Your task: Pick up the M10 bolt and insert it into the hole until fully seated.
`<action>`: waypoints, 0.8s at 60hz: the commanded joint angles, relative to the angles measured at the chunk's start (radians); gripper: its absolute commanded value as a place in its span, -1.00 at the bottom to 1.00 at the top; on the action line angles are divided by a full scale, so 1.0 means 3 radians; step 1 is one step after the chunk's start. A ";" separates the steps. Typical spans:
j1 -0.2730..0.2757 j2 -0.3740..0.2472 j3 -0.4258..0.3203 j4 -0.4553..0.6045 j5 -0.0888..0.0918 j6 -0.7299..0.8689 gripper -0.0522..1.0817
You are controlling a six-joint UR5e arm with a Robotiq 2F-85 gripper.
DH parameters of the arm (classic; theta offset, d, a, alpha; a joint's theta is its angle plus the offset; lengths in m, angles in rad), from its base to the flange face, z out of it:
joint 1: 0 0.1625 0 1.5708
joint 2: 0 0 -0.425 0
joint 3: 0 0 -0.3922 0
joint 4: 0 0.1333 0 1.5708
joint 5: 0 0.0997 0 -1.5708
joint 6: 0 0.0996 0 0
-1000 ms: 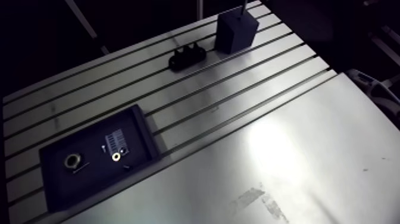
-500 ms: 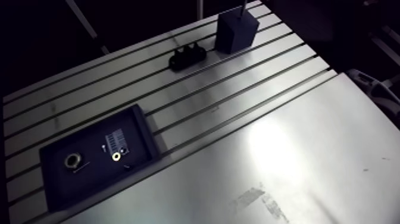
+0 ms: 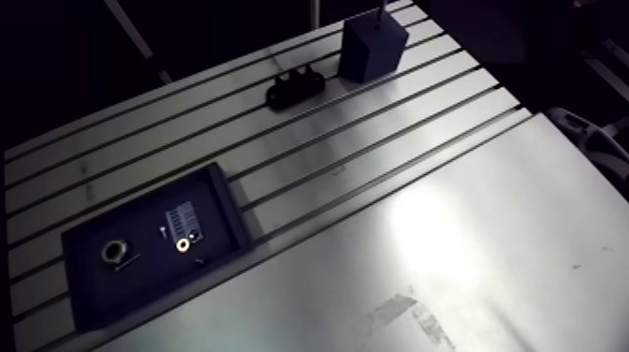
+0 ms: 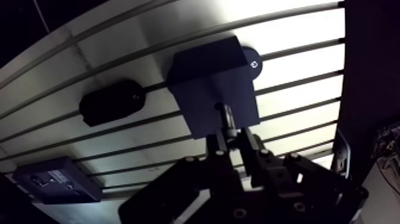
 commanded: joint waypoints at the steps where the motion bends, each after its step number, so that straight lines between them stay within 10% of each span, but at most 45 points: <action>1: 0.0006 0.0017 -0.0001 0.0000 0.0004 -0.0002 0.99; 48: 0.0017 0.0012 0.0018 0.0001 0.0004 -0.0002 0.99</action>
